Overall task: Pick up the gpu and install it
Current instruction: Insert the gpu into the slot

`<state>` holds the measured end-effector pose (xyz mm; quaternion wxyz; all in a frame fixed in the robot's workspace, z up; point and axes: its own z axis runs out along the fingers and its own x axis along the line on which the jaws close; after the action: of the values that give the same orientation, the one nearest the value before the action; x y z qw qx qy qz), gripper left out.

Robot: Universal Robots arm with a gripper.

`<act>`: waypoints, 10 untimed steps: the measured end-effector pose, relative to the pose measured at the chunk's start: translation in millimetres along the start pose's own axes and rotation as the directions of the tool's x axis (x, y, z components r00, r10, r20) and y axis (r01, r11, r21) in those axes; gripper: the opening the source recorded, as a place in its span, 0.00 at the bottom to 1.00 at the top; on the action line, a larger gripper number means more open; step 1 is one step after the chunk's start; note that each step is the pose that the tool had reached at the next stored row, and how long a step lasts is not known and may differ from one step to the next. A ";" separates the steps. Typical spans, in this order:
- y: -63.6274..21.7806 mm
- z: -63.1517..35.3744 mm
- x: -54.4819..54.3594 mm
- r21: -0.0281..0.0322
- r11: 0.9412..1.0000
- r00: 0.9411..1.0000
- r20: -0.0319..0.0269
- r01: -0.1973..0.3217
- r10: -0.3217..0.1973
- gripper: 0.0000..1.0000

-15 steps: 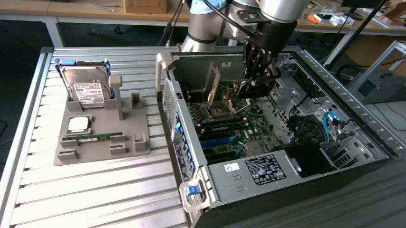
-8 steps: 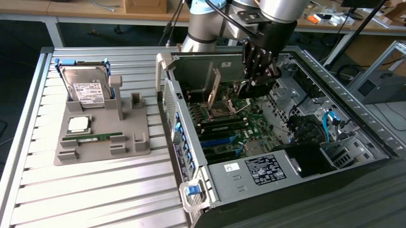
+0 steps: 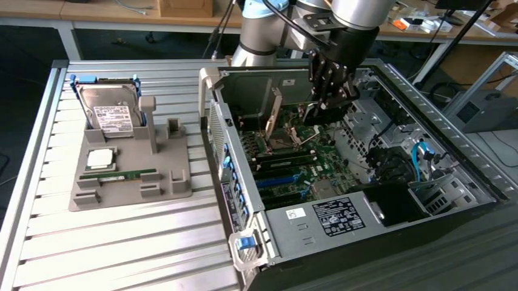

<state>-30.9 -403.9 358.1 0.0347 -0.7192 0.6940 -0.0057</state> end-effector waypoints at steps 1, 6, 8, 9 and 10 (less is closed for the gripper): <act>0.1 0.0 0.2 0.000 1.000 1.000 0.001 0.000 0.000 0.27; 0.1 0.3 0.4 0.000 1.000 1.000 0.001 0.000 0.000 0.27; 0.1 0.8 0.9 0.000 1.000 1.000 0.001 0.000 0.000 0.27; 0.1 1.1 1.3 0.000 1.000 1.000 0.000 0.000 0.000 0.27; 0.2 1.4 1.7 0.000 1.000 1.000 0.000 0.000 0.000 0.27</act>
<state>-30.9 -405.5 356.6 0.0346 -0.7191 0.6940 -0.0058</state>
